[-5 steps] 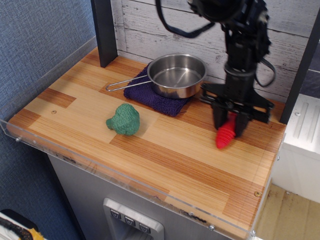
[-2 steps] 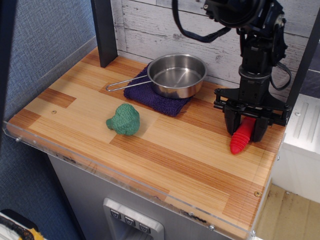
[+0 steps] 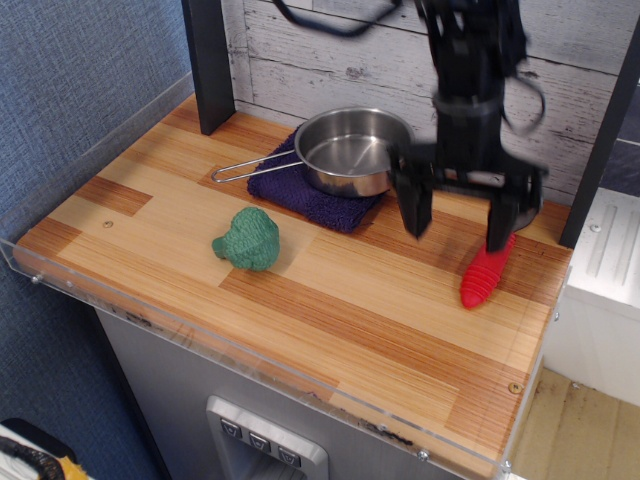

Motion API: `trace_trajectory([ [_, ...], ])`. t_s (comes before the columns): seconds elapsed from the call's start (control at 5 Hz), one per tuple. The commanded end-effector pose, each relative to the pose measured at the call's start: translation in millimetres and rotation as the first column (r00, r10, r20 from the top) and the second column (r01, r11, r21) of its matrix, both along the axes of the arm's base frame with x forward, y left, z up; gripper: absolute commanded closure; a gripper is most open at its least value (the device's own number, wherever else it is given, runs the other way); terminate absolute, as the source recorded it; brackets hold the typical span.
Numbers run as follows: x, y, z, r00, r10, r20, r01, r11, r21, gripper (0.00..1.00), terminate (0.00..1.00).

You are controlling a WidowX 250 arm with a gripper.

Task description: Put the fork on the other side of the table near the edge.

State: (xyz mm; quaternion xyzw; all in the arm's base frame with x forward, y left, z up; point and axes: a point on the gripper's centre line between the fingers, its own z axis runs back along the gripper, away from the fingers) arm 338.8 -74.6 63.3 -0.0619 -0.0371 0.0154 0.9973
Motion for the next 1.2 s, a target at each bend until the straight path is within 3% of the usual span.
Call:
trace_trajectory([
  [0.0, -56.6, 22.4, 92.4, 0.99, -0.109, 0.09, 0.104, 0.993, 0.054, 0.0, 0.0],
  [0.2, -81.9, 40.4, 87.5, 0.981, -0.178, 0.076, 0.166, 0.976, 0.139, 0.0, 0.0],
  [0.4, -93.1, 56.2, 77.5, 0.989, -0.142, 0.047, 0.13, 0.971, 0.201, 0.0, 0.0],
  [0.8, -100.6, 73.4, 68.7, 0.996, -0.079, 0.036, 0.071, 0.98, 0.183, 0.0, 0.0],
  [1.0, -100.6, 73.4, 68.7, 0.996, -0.079, 0.036, 0.071, 0.98, 0.183, 0.0, 1.0],
])
